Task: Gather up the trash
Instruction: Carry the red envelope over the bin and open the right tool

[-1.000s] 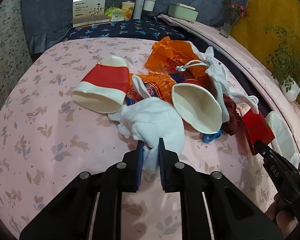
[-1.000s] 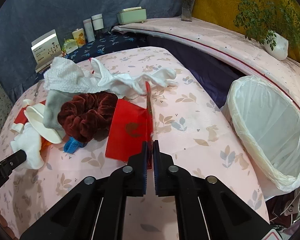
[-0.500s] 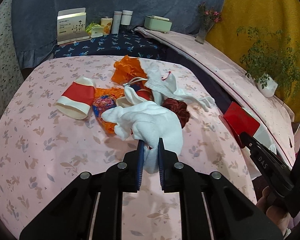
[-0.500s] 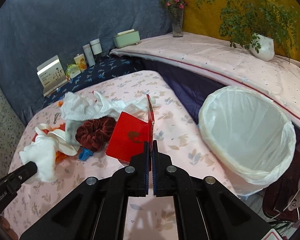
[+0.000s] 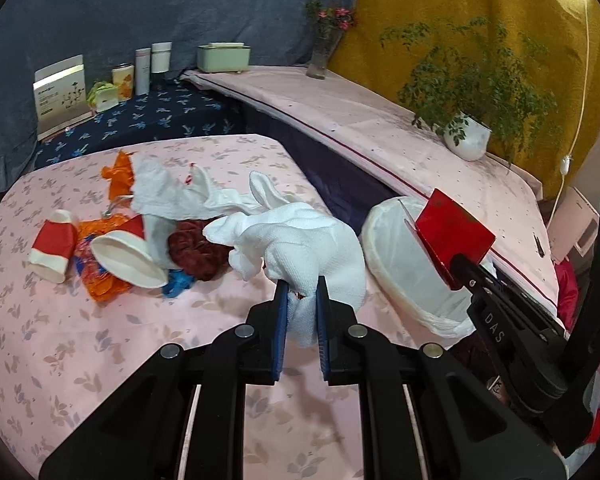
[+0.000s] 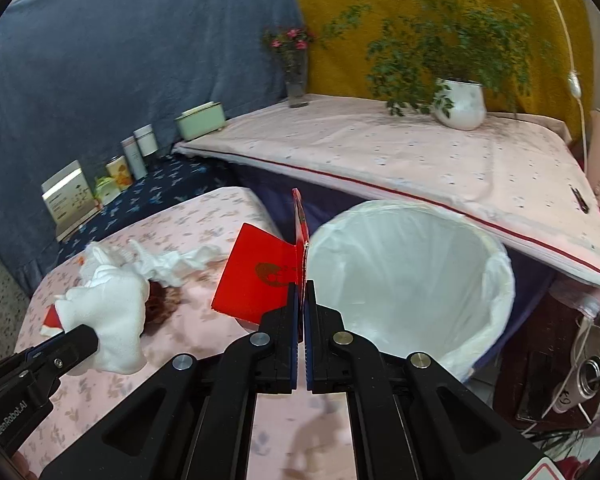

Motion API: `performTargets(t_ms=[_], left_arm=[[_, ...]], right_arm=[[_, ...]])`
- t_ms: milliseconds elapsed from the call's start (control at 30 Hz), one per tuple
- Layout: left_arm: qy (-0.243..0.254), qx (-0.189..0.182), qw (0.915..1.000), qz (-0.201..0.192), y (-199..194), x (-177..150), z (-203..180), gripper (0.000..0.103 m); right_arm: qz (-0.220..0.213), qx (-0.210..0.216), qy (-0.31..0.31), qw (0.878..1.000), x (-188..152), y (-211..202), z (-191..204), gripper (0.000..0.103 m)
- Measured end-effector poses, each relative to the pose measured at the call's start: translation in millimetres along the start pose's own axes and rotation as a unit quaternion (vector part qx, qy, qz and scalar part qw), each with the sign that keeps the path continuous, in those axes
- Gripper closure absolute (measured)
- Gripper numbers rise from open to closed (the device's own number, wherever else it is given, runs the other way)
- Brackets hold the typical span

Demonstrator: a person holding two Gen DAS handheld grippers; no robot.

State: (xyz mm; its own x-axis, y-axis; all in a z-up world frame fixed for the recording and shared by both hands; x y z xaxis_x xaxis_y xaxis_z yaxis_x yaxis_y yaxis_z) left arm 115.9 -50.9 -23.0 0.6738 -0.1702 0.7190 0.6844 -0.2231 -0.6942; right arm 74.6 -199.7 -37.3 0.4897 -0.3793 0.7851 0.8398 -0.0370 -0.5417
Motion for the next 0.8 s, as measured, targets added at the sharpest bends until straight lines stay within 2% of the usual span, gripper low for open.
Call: performTargets(t_ms=[233, 500, 667, 700, 767, 800], left_arm=[[0.032, -0.054, 0.9980, 0.004, 12.3, 10.2, -59.4, 0.090], [0.074, -0.091, 0.9930, 0.010, 31.7, 11.9, -116.9, 0.090], [0.093, -0.099, 0.9907, 0.010, 44.0, 12.1, -140.7, 0.089], [0.094, -0.101, 0.9904, 0.011, 46.0, 12.6, -144.4, 0.087], [0.095, -0.099, 0.9905, 0.013, 51.0, 13.8, -148.6, 0.070], [0.096, -0.097, 0.9906, 0.011, 52.6, 14.4, -150.0, 0.056]], right_arm=[[-0.008, -0.035, 0.040, 0.999, 0.1, -9.4, -55.2, 0.100], [-0.004, -0.059, 0.072, 0.996, -6.3, -6.6, -99.9, 0.100], [0.000, -0.064, 0.081, 0.995, -7.3, -0.3, -114.0, 0.099], [0.001, -0.064, 0.082, 0.995, -7.2, 1.4, -116.0, 0.098], [0.000, -0.069, 0.085, 0.994, -6.6, 3.6, -119.4, 0.087], [-0.002, -0.071, 0.086, 0.994, -5.9, 3.9, -120.3, 0.081]])
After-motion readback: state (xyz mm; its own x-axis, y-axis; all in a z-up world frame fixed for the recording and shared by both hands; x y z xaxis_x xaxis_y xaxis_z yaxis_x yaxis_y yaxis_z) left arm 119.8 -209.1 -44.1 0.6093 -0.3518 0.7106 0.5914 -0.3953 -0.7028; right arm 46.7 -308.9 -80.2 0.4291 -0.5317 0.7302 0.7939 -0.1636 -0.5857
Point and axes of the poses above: each gripper's, at about its wrist camera, not at the fingertips, and y roughly the way its jaws point, z to its left, x to its top, the point moved 6 cm from there along y, roughly the way its jaws point, and after that the axes turned 15 degrees about x, right-handed, at the moved point
